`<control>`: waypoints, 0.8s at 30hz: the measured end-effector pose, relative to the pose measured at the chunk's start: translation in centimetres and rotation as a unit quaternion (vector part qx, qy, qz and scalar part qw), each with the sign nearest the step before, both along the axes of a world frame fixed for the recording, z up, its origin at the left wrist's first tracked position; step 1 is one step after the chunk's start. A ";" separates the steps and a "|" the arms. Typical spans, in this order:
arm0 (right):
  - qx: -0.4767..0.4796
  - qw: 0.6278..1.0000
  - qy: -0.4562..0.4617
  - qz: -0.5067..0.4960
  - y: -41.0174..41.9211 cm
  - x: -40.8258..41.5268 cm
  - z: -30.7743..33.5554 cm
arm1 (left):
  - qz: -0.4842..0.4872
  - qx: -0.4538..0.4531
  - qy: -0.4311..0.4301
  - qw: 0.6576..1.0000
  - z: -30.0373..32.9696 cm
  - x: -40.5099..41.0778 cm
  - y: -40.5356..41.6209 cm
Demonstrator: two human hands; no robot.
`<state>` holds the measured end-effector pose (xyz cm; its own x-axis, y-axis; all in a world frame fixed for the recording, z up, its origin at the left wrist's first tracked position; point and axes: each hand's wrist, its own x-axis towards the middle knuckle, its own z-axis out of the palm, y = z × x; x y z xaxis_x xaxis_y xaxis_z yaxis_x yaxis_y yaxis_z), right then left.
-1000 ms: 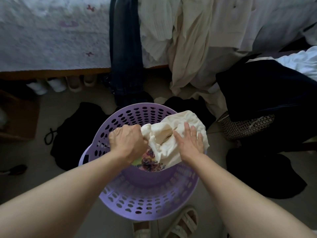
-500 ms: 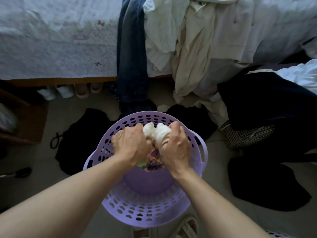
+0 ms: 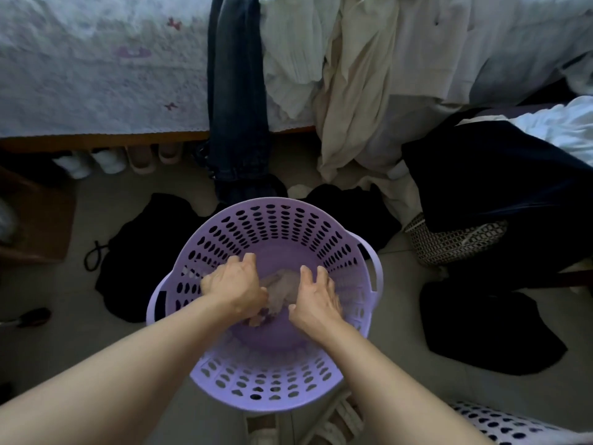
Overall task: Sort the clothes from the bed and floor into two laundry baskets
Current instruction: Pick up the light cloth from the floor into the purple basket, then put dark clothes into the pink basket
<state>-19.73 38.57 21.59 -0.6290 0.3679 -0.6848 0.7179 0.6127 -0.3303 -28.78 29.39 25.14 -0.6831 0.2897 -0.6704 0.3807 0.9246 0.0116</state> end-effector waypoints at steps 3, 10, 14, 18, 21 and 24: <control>0.012 1.000 -0.010 -0.009 0.9 0.4 0.4 | -0.015 0.006 -0.001 1.000 -0.1 -0.1 1.0; 0.020 0.998 -0.004 -0.064 4.1 0.2 2.4 | -0.068 0.061 -0.034 0.995 0.7 -0.2 5.1; 0.040 0.994 0.015 -0.097 7.3 0.7 3.5 | -0.115 0.079 -0.050 0.989 1.4 0.1 8.2; 0.060 0.988 0.024 -0.137 12.0 2.6 4.1 | -0.150 0.108 -0.045 0.982 0.8 1.5 12.7; 0.074 0.984 0.024 -0.162 15.8 4.4 4.1 | -0.176 0.116 -0.042 0.977 0.6 3.1 16.7; 0.082 0.979 0.019 -0.184 20.4 6.7 3.8 | -0.193 0.124 -0.041 0.972 0.5 5.4 21.4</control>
<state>-13.03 58.96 25.43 -0.4567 0.6777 -0.5763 0.8894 0.3613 -0.2801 -23.40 50.83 25.64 -0.4381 0.6737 -0.5952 0.6873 0.6778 0.2613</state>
